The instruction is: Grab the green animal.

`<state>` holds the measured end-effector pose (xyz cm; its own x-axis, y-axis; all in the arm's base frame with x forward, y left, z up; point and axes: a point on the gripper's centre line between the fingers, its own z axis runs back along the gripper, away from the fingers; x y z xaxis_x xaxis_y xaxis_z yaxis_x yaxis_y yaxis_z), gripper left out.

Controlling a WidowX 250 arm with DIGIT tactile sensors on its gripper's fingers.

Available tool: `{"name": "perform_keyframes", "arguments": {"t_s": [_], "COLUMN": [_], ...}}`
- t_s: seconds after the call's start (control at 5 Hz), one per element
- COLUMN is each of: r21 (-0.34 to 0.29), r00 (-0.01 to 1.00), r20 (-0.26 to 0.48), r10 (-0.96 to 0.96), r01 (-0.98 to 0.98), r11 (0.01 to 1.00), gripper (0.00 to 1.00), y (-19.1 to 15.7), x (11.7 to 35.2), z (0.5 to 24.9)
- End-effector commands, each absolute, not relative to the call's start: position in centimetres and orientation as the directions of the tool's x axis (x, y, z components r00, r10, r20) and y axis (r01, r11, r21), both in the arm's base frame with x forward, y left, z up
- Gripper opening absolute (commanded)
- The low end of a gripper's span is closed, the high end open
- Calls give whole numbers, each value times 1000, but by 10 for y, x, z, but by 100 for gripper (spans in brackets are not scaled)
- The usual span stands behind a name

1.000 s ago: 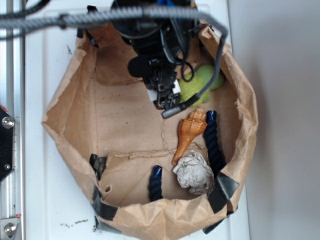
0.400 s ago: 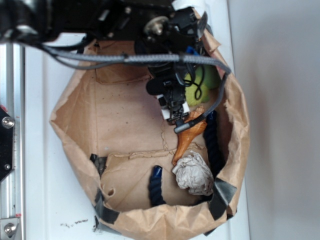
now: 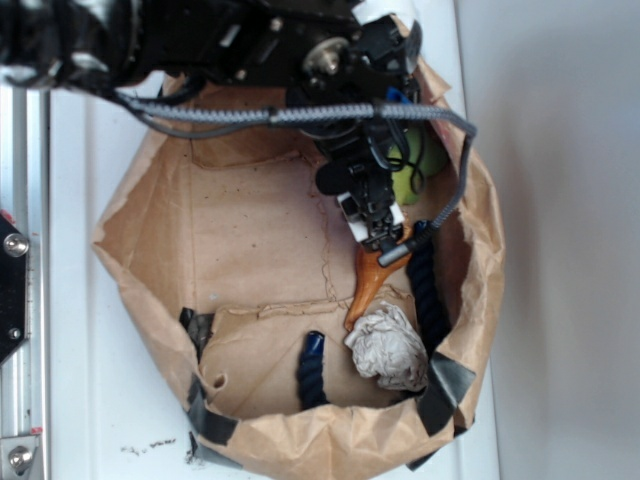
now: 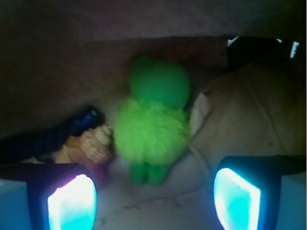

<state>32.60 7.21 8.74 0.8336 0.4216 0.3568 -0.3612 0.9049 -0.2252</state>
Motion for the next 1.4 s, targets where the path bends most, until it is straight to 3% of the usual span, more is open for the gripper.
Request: {"name": "perform_keyframes", "arguments": {"t_s": [0.0,0.2,0.4,0.6,0.8,1.0,1.2], "r21": [-263,-252,-191,-122,-91,-93,-82], "r00": [731,729,767,803,821,825,829], "r20": [439,435,415,390,372,363,371], "r10": [522,528,489,452,432,434,419], "r01": [-451,-464,-452,-441,-431,-431,-420], "r11": [853,849,871,889,898,897,904], "gripper": [100,100,100,100,100,0,0], "y": [93,91,87,82,78,78,78], "x": [356,370,377,376,374,371,365], "z": [106,99,84,64,54,53,52]}}
